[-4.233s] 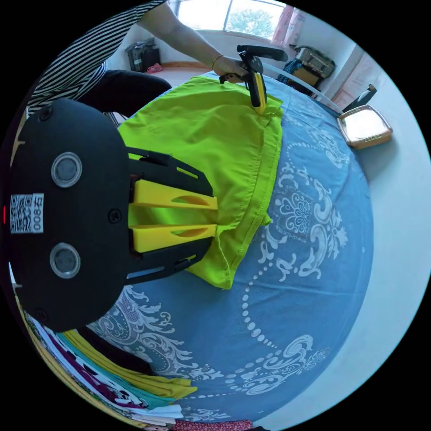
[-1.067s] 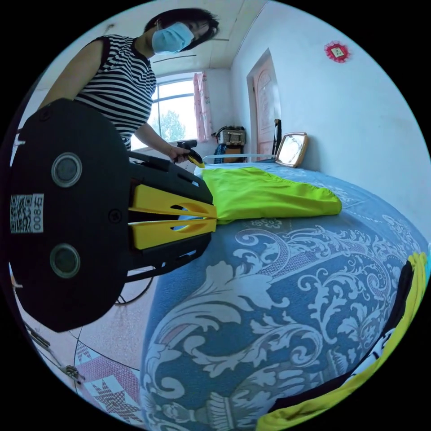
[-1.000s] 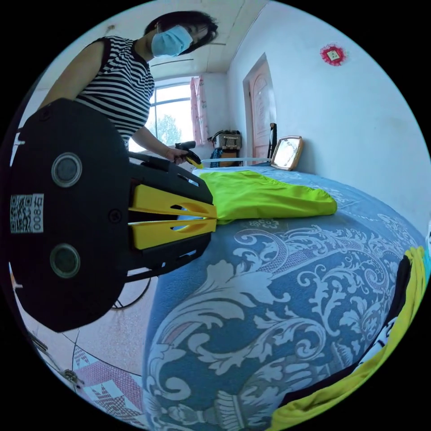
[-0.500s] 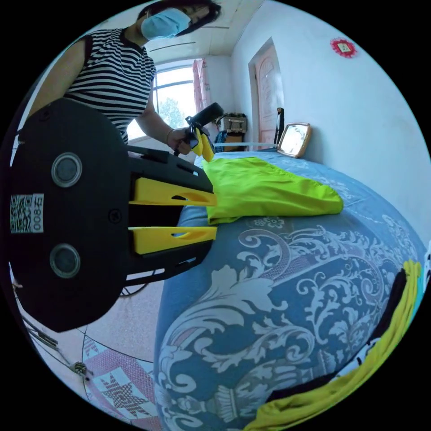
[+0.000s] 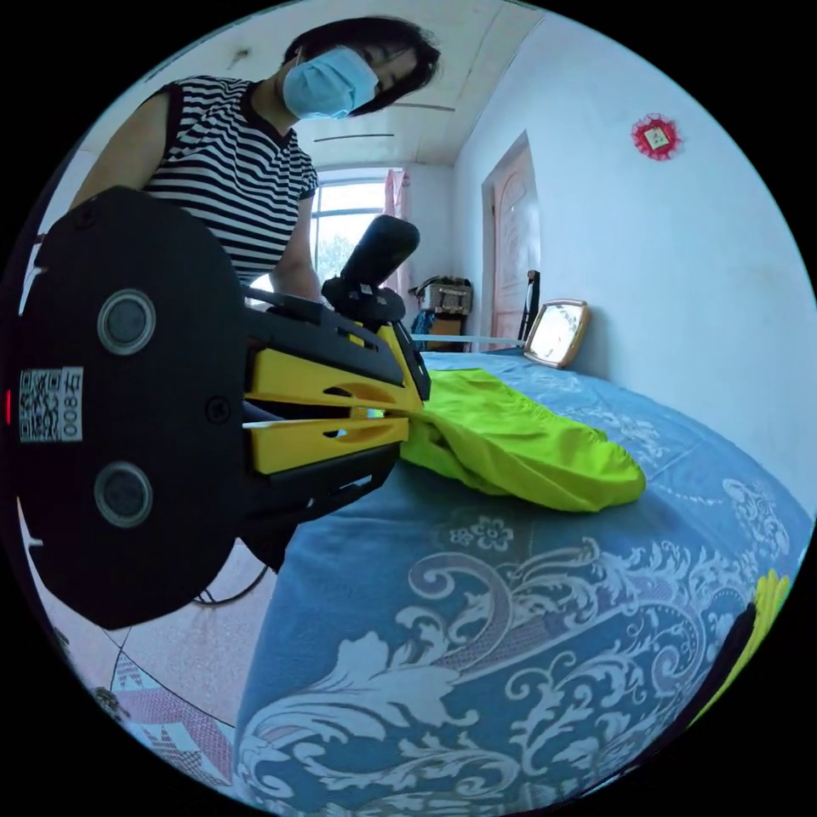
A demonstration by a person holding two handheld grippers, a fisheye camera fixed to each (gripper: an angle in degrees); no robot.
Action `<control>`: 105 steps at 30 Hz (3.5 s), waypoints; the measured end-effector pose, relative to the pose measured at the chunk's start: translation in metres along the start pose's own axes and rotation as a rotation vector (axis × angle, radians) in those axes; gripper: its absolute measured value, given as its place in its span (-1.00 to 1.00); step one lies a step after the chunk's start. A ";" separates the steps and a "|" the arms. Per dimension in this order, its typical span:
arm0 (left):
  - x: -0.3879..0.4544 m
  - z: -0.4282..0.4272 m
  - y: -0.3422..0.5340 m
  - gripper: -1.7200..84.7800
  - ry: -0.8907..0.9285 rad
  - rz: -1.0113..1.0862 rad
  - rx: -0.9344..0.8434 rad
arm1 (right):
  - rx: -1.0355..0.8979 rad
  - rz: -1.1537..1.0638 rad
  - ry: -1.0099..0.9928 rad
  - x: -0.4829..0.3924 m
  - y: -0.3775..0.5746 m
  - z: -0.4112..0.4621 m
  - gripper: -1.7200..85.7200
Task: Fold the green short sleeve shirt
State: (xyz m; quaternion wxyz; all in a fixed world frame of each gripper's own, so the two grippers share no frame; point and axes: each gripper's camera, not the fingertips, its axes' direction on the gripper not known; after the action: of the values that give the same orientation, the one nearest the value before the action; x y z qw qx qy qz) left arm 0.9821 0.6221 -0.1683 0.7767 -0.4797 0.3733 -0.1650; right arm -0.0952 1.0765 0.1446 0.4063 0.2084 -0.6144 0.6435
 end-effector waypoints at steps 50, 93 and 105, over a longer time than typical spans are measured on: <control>-0.083 -0.097 0.094 -0.94 0.281 -0.369 0.289 | 0.152 0.004 -0.026 -0.224 -0.236 0.085 -0.94; -0.255 -0.444 0.703 -0.94 0.502 -1.316 0.934 | -0.353 -0.274 0.244 -0.633 -0.306 0.494 -0.92; -0.250 -0.491 0.774 -0.95 0.554 -1.388 0.981 | -0.359 -0.450 0.234 -0.700 -0.279 0.474 -0.93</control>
State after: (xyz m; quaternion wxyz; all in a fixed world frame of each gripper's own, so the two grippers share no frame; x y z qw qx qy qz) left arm 0.3745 0.8462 -0.8634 0.5017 -0.1544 0.0609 -0.8490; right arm 0.4206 0.4106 -0.1437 0.6370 0.1887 -0.6055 0.4382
